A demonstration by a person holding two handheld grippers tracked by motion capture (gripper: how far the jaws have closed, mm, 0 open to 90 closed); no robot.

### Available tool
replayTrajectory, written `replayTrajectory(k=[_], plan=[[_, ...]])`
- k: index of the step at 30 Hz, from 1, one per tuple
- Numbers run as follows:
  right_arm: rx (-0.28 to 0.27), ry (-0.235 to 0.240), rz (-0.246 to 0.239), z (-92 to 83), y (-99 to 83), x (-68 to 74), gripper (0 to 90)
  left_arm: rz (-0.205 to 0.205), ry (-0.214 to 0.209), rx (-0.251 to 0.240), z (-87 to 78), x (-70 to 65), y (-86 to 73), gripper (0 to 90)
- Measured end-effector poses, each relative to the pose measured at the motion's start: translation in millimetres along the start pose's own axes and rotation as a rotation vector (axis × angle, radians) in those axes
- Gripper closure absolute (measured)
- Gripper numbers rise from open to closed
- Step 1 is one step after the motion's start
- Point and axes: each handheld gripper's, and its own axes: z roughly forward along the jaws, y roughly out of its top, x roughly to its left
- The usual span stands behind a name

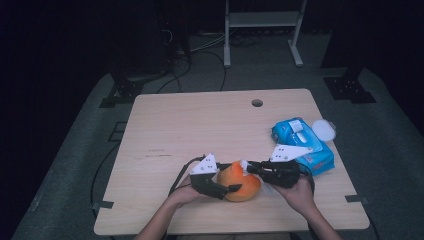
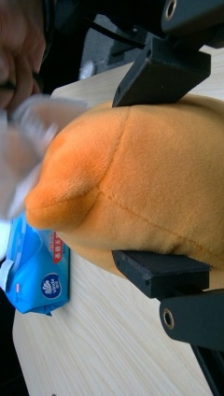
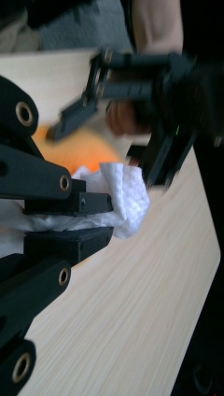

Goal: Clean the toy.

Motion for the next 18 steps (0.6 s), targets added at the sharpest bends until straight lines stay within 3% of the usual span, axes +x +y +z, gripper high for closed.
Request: replayTrajectory(k=[2, 5, 7, 9, 11, 13, 16, 18], plan=[[0.01, -0.034, 0.028, -1.7, -7.4, -9.5, 81.9, -0.011, 0.004, -0.004, -2.2, 2.2, -0.8, 26.2], [0.011, -0.016, 0.098, -3.9, -19.3, -19.9, 81.9, -0.043, 0.011, -0.015, -2.7, 5.2, -2.8, 25.4], [0.011, -0.009, 0.096, -4.6, -18.8, -16.6, 81.9, -0.046, 0.02, -0.015, -0.2, 3.5, -2.6, 24.2], [-0.011, 0.032, 0.084, -3.0, -13.8, -8.2, 81.8, -0.047, 0.023, -0.015, 1.1, 2.1, -2.5, 24.0], [-0.019, 0.061, 0.064, -0.2, -8.4, -0.2, 81.8, -0.019, 0.011, -0.003, 1.4, -0.5, -1.9, 24.0], [-0.022, 0.062, 0.046, 1.4, -5.3, 2.9, 81.9, 0.0, -0.009, 0.003, 0.8, -2.6, -2.2, 23.9], [-0.02, 0.055, 0.066, 1.1, -8.2, -3.4, 81.8, 0.039, -0.011, 0.02, -0.9, -3.4, -1.7, 23.8], [-0.008, 0.02, 0.09, 0.0, -14.4, -13.8, 81.8, 0.033, 0.014, 0.013, -2.3, -1.3, -0.7, 23.7]])
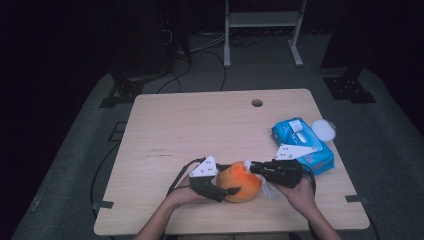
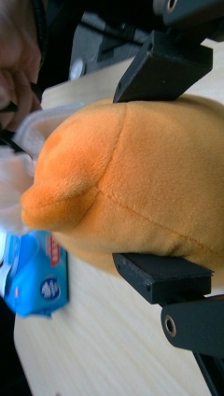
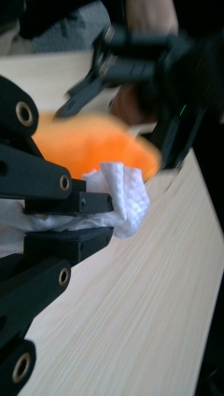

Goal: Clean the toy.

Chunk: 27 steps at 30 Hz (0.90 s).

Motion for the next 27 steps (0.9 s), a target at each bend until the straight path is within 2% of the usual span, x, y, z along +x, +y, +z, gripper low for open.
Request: replayTrajectory(k=[2, 3, 5, 7, 9, 11, 12, 14, 15, 17, 20, 24, 27], plan=[[0.003, -0.014, 0.034, -1.8, -4.9, -8.8, 81.9, -0.044, 0.02, -0.012, -0.1, 3.8, -0.4, 22.8], [0.004, -0.013, 0.047, -3.6, -7.1, -11.3, 81.8, -0.049, 0.022, -0.013, 0.1, 4.1, -0.6, 22.5], [0.004, -0.011, 0.048, -4.5, -7.1, -9.4, 81.8, -0.042, 0.023, -0.01, 2.0, 2.2, -0.3, 22.2], [-0.006, 0.017, 0.034, -3.7, -3.3, 0.0, 81.8, -0.025, 0.022, -0.004, 4.6, -2.4, 0.5, 22.2], [-0.014, 0.047, 0.017, -1.9, 1.4, 8.0, 81.8, 0.034, -0.001, 0.014, 7.3, -9.4, 1.5, 22.3], [-0.019, 0.063, -0.004, -0.4, 5.9, 12.9, 81.7, 0.111, -0.027, 0.035, 10.0, -18.2, 2.5, 22.0], [-0.019, 0.063, -0.009, 0.0, 6.4, 12.7, 81.7, 0.171, -0.042, 0.05, 11.1, -23.2, 3.0, 21.6], [-0.005, 0.046, -0.005, 1.1, 4.2, 8.3, 81.7, 0.244, -0.046, 0.07, 10.8, -27.6, 4.0, 21.6], [0.012, 0.041, 0.01, 1.9, 0.6, 3.1, 81.7, 0.248, -0.043, 0.072, 10.7, -27.4, 4.3, 21.6], [0.003, 0.063, 0.058, 0.8, -5.1, -3.9, 81.8, 0.238, -0.053, 0.063, 10.2, -25.6, 3.6, 21.7], [0.002, 0.081, 0.072, -1.0, -4.3, -1.8, 81.8, 0.252, -0.076, 0.067, 10.7, -26.7, 3.3, 21.4], [-0.004, 0.124, 0.041, 5.0, 2.2, 12.1, 81.7, 0.271, -0.1, 0.07, 8.7, -28.3, 2.7, 20.5], [0.014, 0.108, 0.011, 6.7, 2.7, 14.0, 81.7, 0.287, -0.1, 0.074, 5.5, -27.2, 2.6, 20.9]])
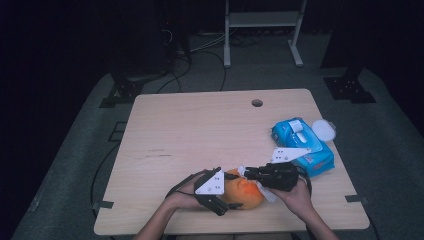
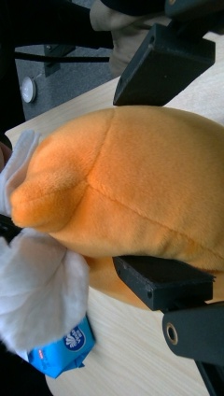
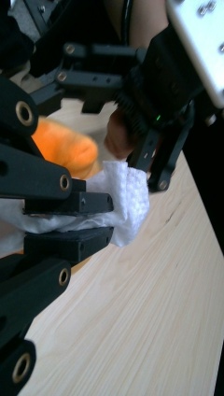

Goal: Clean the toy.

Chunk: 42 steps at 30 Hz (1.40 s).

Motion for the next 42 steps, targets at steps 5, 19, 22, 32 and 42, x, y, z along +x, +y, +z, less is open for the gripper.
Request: replayTrajectory(k=[5, 19, 22, 32, 42], plan=[[0.011, -0.013, 0.058, -6.6, -8.7, -17.0, 81.7, -0.017, 0.014, -0.006, -1.1, 3.3, -0.5, 21.0], [0.026, -0.02, 0.002, -2.0, -1.0, -4.8, 81.7, 0.013, -0.012, 0.01, -5.9, 3.0, -1.6, 20.4], [0.028, -0.038, 0.067, -8.0, -11.3, -23.0, 81.8, -0.009, 0.015, 0.004, -7.4, 6.3, -2.4, 21.1], [-0.03, 0.005, 0.019, -15.1, 0.9, -4.4, 81.7, -0.267, 0.092, -0.031, -11.1, 26.2, -10.9, 21.3], [0.029, -0.114, 0.065, -22.4, -17.6, -37.1, 81.7, -0.379, 0.136, -0.043, -13.7, 34.5, -14.9, 21.3]])
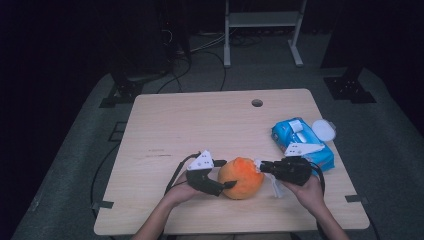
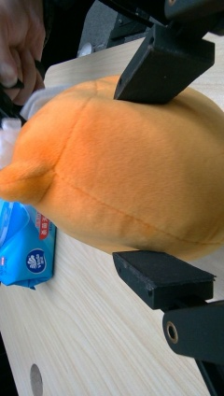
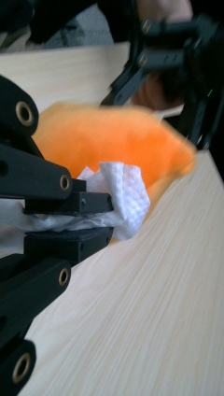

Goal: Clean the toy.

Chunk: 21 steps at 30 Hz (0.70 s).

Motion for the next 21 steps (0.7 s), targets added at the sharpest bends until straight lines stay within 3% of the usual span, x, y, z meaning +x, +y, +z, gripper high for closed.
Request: replayTrajectory(k=[5, 7, 12, 15, 18, 21], plan=[[0.049, -0.013, -0.034, -7.6, 3.6, 0.1, 81.4, -0.009, -0.008, 0.001, -1.6, 0.5, -0.3, 26.4], [0.082, -0.015, -0.027, -15.0, 1.8, -3.9, 81.3, -0.014, -0.007, 0.001, -1.8, 0.7, -0.3, 28.4], [0.11, -0.09, 0.031, -47.6, -26.1, -22.3, 79.9, -0.024, -0.012, -0.009, -0.8, 1.5, -1.2, 28.4], [0.134, -0.092, 0.097, -60.8, -42.0, -32.3, 68.7, -0.032, -0.016, -0.011, 0.0, 2.6, -1.7, 27.6], [0.185, -0.127, 0.084, -66.0, -49.7, -33.3, 60.5, -0.025, -0.014, -0.006, 0.2, 1.7, -0.5, 27.1], [0.17, -0.129, 0.071, -67.8, -44.1, -29.9, 57.0, -0.021, -0.012, -0.006, 0.8, 1.5, -0.2, 26.5]])
